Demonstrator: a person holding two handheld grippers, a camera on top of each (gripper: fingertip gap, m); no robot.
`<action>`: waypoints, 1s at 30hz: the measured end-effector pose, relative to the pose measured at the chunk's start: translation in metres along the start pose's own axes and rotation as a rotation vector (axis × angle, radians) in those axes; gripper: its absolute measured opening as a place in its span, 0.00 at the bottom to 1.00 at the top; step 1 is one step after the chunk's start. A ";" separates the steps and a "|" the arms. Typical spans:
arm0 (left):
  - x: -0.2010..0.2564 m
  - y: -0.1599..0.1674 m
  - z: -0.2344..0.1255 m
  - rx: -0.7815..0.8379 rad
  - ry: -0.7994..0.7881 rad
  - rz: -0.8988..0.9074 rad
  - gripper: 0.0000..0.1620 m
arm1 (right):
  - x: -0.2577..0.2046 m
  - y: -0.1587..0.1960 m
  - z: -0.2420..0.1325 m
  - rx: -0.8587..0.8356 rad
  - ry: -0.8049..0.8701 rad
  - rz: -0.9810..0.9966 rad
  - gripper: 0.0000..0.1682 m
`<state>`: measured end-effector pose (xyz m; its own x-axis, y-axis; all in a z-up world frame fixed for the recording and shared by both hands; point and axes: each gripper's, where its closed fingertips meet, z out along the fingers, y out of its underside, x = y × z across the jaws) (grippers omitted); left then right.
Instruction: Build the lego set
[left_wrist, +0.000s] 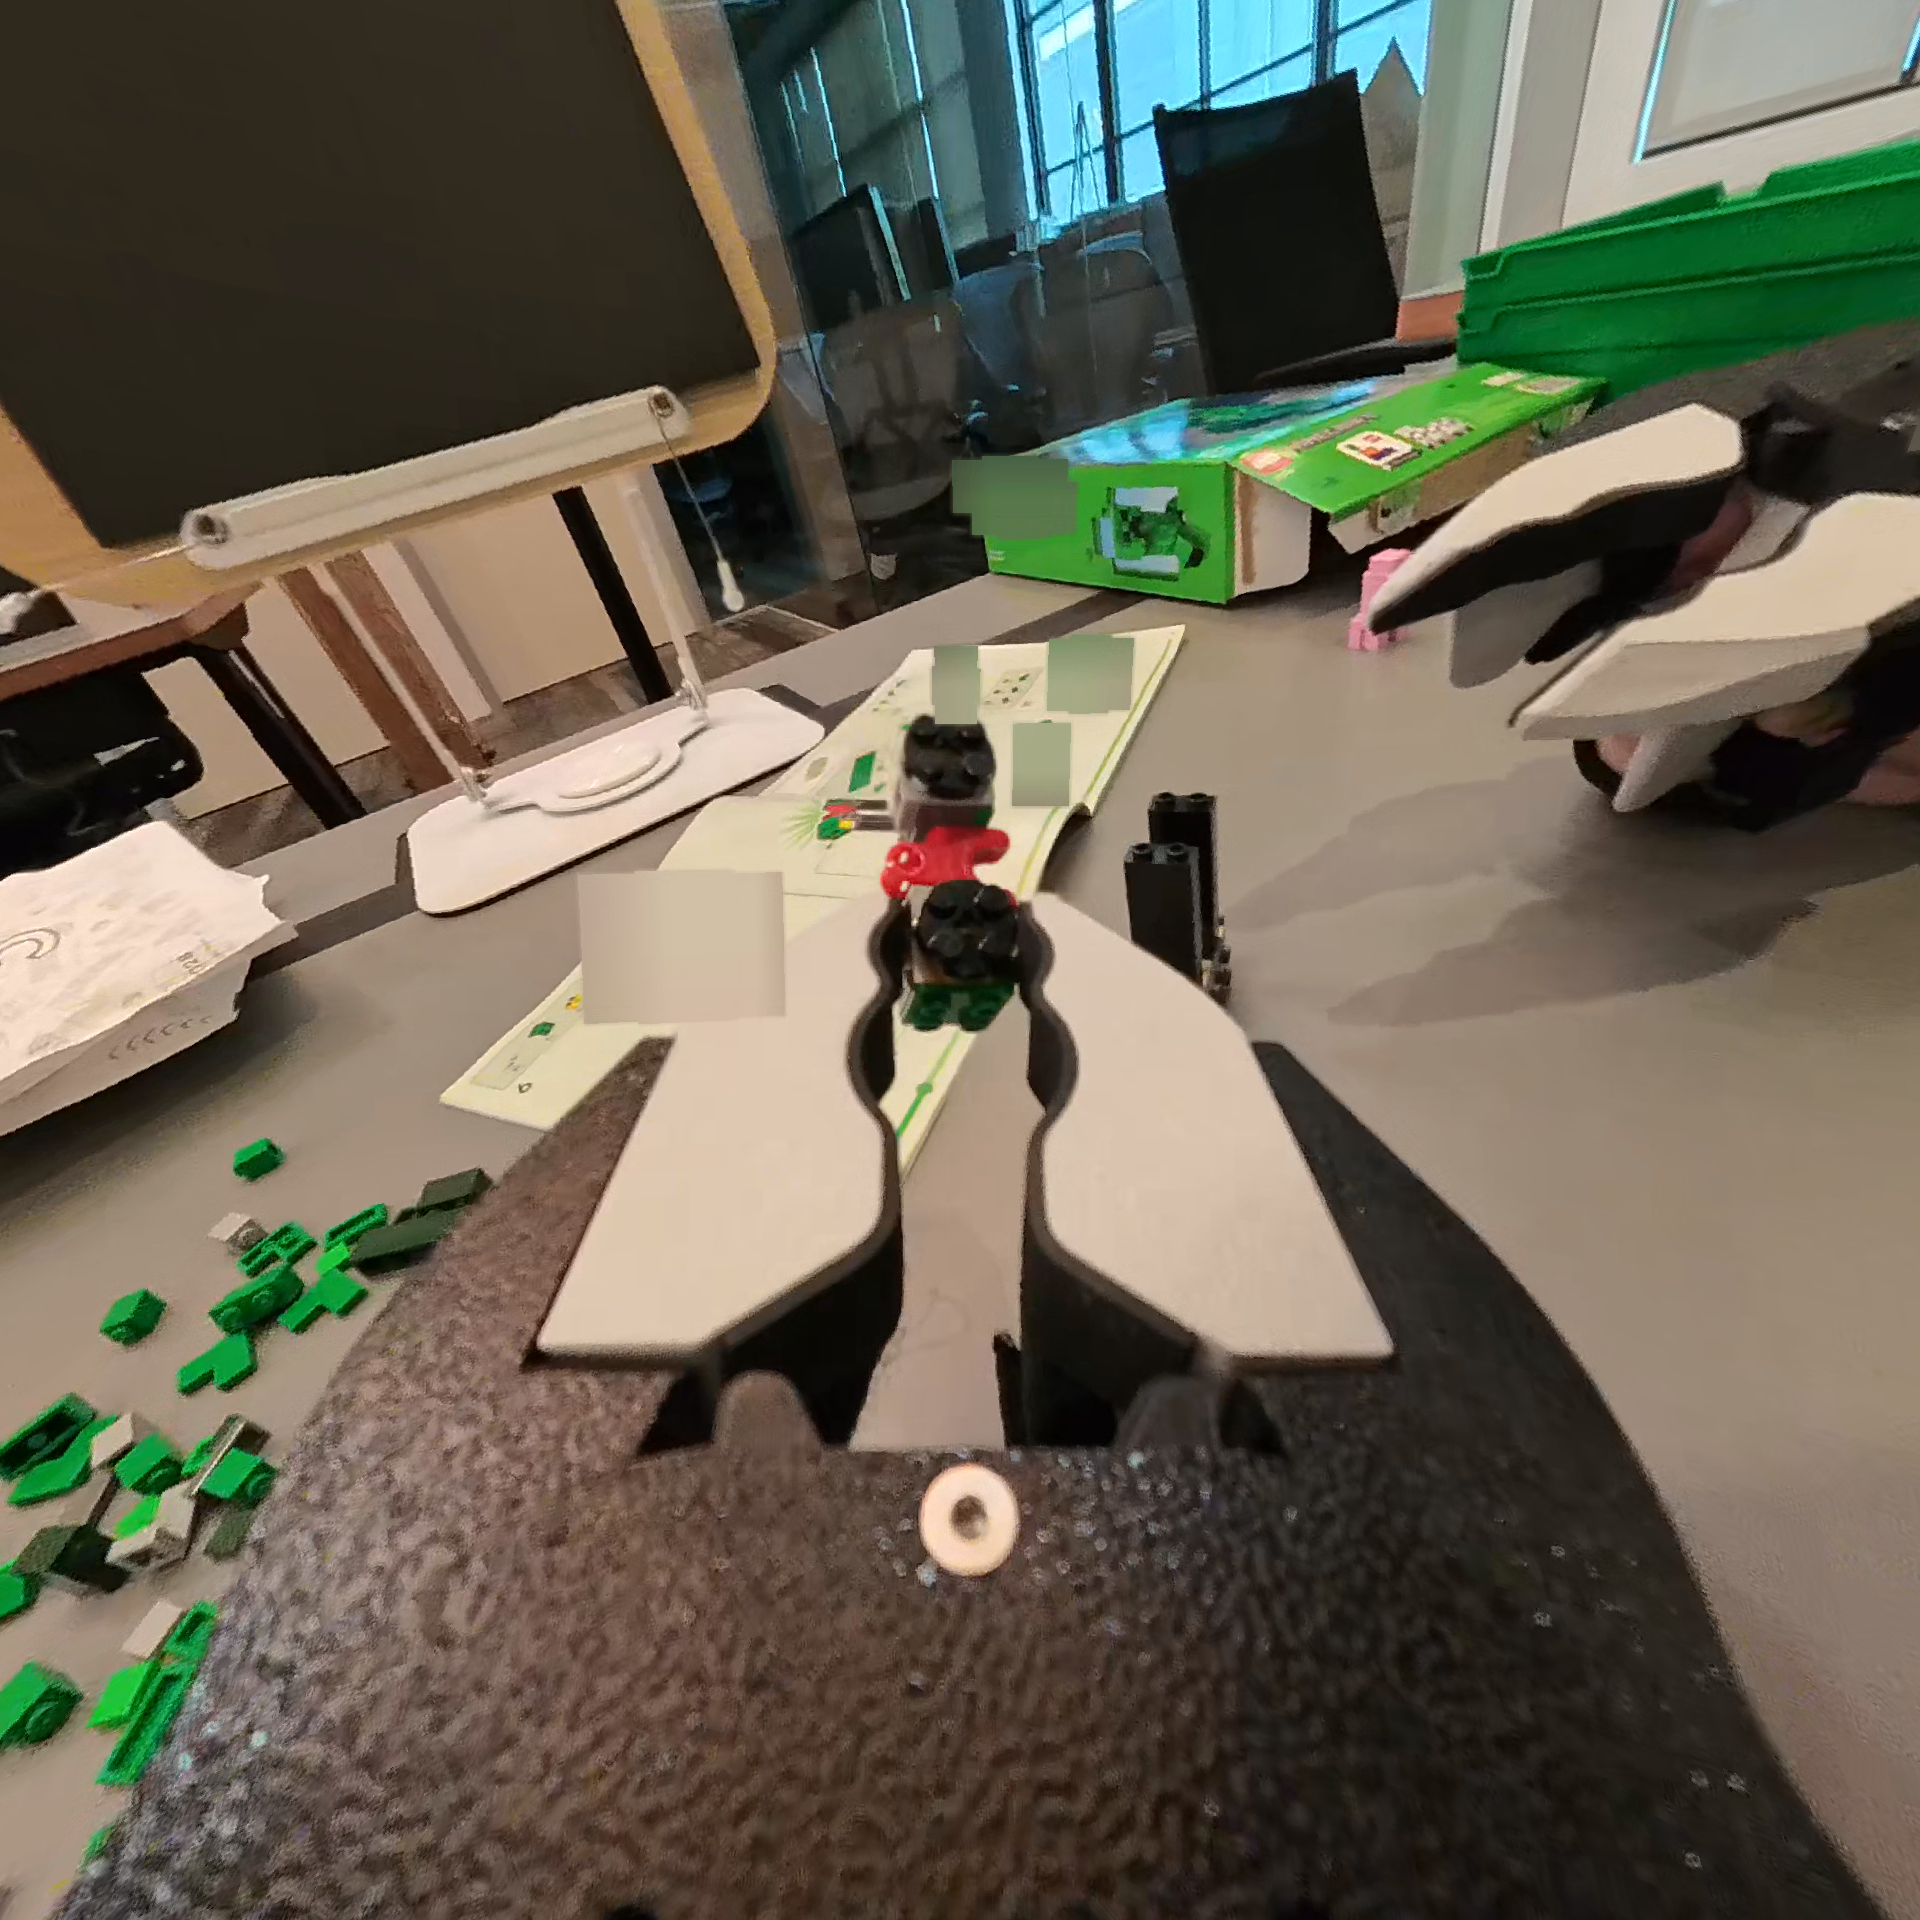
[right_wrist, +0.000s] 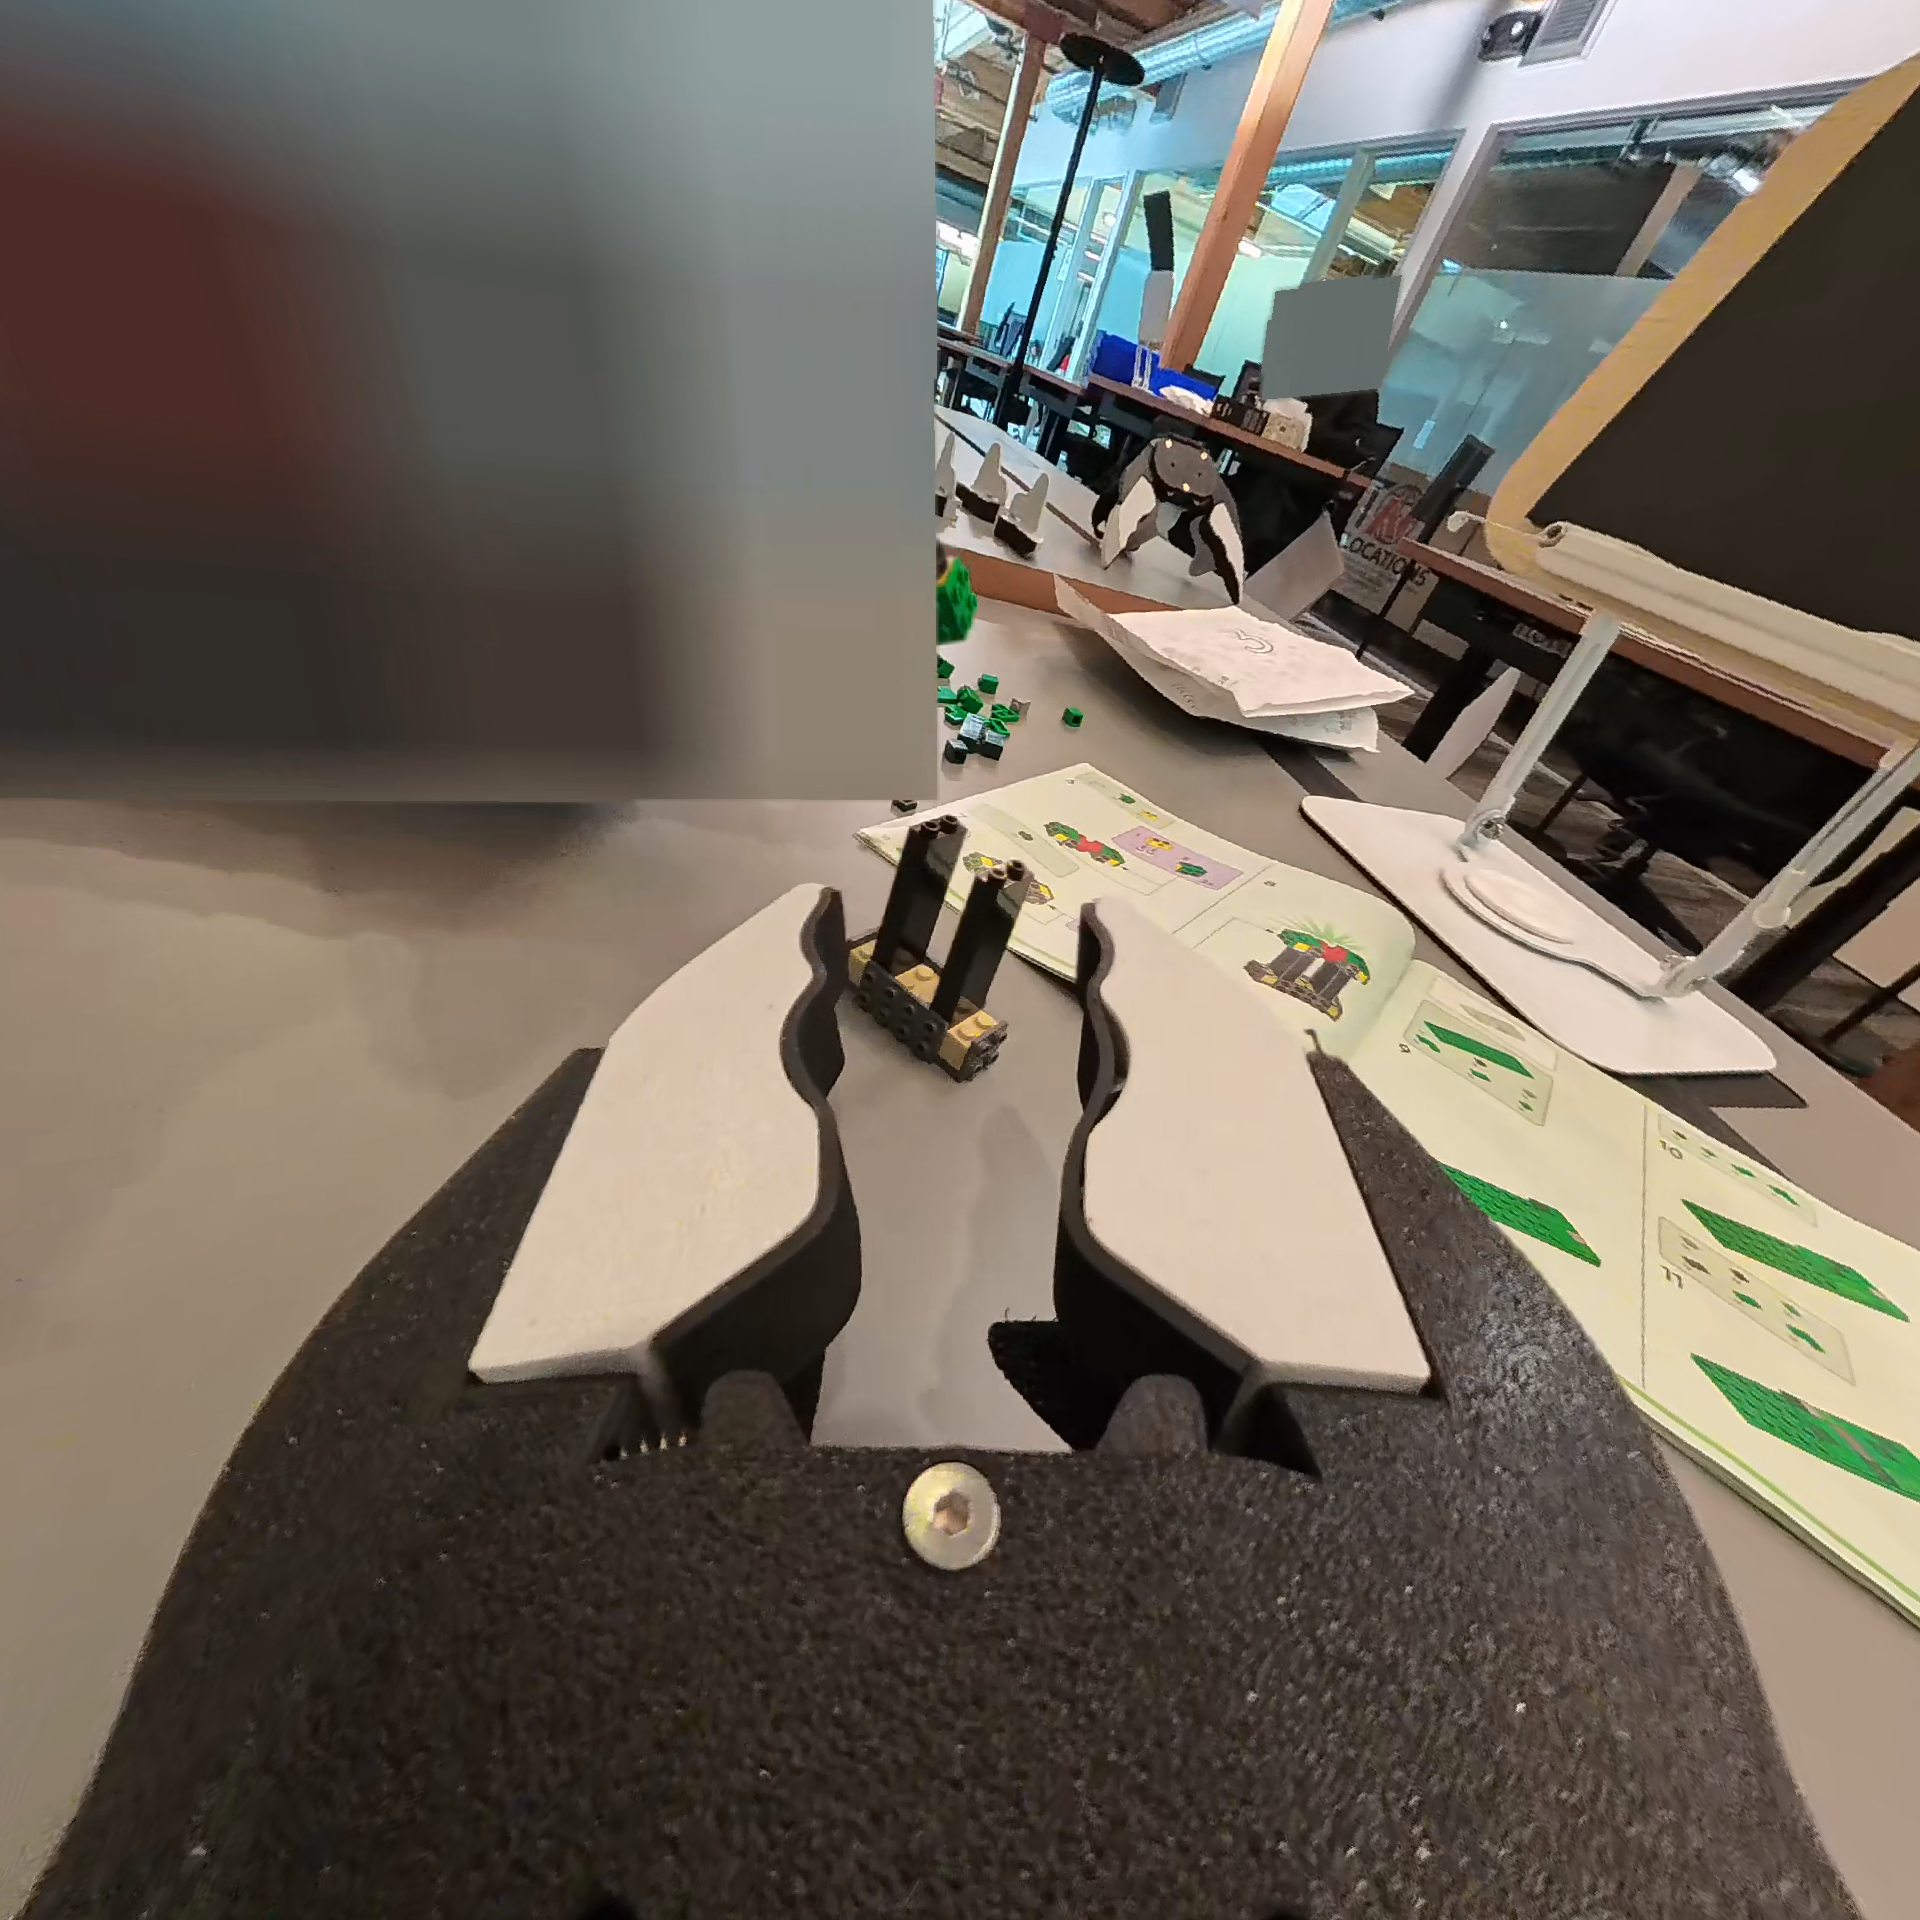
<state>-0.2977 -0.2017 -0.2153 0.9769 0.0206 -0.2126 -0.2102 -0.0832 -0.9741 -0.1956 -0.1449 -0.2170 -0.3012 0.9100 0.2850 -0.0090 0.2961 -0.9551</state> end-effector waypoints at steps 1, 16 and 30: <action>0.001 0.001 0.001 -0.011 0.005 0.007 0.13 | -0.001 0.000 0.000 -0.003 -0.003 -0.004 0.25; 0.012 0.006 0.007 -0.052 0.041 0.067 0.13 | -0.003 0.003 0.001 -0.022 -0.008 -0.027 0.24; 0.011 0.004 0.006 -0.037 0.035 0.064 0.13 | -0.003 0.005 0.002 -0.035 0.003 -0.043 0.24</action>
<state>-0.2876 -0.1959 -0.2222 0.9623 -0.0209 -0.2713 -0.2718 -0.1196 -0.9549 -0.1963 -0.1465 -0.2224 -0.2982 0.8969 0.3264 0.0111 0.3452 -0.9385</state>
